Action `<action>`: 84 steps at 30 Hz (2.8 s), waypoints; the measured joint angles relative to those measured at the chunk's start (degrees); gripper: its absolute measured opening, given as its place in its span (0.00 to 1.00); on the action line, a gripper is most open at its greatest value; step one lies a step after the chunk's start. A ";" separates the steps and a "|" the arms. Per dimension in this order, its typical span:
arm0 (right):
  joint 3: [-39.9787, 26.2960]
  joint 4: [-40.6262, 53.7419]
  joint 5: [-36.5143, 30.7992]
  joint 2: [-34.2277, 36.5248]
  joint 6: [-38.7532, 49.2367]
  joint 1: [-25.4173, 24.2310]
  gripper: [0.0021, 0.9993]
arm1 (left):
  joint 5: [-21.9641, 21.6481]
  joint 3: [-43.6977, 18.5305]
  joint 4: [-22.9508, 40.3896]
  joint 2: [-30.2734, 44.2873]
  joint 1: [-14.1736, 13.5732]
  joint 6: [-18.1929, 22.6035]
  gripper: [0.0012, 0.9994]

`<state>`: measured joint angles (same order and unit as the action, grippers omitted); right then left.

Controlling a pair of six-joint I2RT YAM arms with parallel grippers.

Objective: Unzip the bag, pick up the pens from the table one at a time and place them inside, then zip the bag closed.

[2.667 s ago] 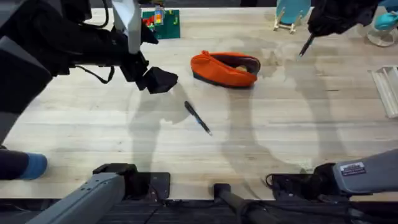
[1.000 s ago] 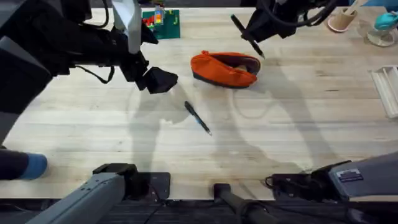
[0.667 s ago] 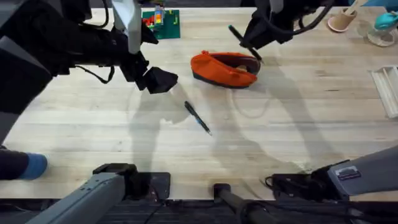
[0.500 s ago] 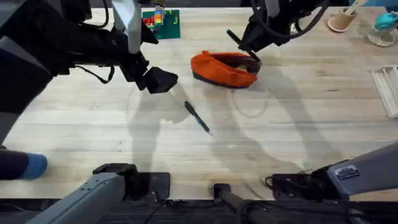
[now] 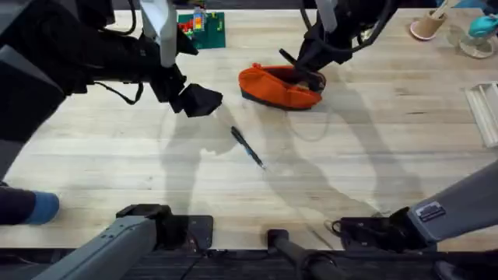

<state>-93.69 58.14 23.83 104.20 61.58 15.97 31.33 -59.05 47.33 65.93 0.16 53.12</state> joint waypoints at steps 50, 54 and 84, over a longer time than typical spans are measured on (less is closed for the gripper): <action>0.00 -1.67 -0.22 8.81 0.00 1.49 1.00 | 0.00 0.00 0.00 0.00 0.00 0.00 0.99; 0.00 -1.67 -0.22 8.81 0.00 1.49 1.00 | 0.00 0.00 0.00 0.00 0.00 0.00 0.99; 0.00 -1.81 0.02 -3.03 -20.78 1.49 1.00 | 0.00 0.00 0.00 0.00 0.00 0.00 1.00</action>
<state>-93.69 56.34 23.86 101.17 40.80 17.45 31.33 -59.05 47.33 65.93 0.16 53.12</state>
